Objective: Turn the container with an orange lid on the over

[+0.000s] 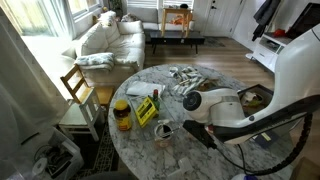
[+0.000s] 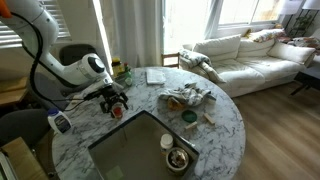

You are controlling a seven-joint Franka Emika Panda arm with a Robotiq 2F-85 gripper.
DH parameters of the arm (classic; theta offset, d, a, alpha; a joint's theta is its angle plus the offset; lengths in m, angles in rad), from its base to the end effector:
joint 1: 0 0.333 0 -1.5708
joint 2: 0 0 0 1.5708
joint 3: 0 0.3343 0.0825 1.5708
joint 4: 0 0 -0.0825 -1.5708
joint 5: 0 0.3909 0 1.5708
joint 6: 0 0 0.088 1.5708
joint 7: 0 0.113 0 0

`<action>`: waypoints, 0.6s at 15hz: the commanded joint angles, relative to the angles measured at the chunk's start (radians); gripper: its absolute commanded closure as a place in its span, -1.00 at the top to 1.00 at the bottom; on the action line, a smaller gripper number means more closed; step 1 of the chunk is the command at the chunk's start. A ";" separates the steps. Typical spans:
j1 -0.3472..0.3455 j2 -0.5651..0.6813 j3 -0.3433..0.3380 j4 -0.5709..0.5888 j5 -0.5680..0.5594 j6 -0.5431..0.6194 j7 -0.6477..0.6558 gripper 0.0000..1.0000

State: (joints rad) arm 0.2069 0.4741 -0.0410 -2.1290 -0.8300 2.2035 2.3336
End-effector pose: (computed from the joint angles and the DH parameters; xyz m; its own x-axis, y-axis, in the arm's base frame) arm 0.5429 0.0610 0.1684 0.0681 -0.7775 0.6252 -0.9960 -0.0166 0.0879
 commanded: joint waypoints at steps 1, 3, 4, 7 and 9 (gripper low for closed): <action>-0.077 -0.122 0.032 -0.106 0.069 0.103 -0.121 1.00; -0.115 -0.198 0.042 -0.171 0.148 0.154 -0.252 1.00; -0.132 -0.241 0.045 -0.208 0.194 0.183 -0.331 1.00; -0.204 -0.363 0.086 -0.313 0.288 0.204 -0.572 1.00; -0.237 -0.429 0.106 -0.368 0.335 0.183 -0.728 1.00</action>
State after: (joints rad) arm 0.0367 0.1746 0.0165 -2.3707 -0.5711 2.3735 1.7998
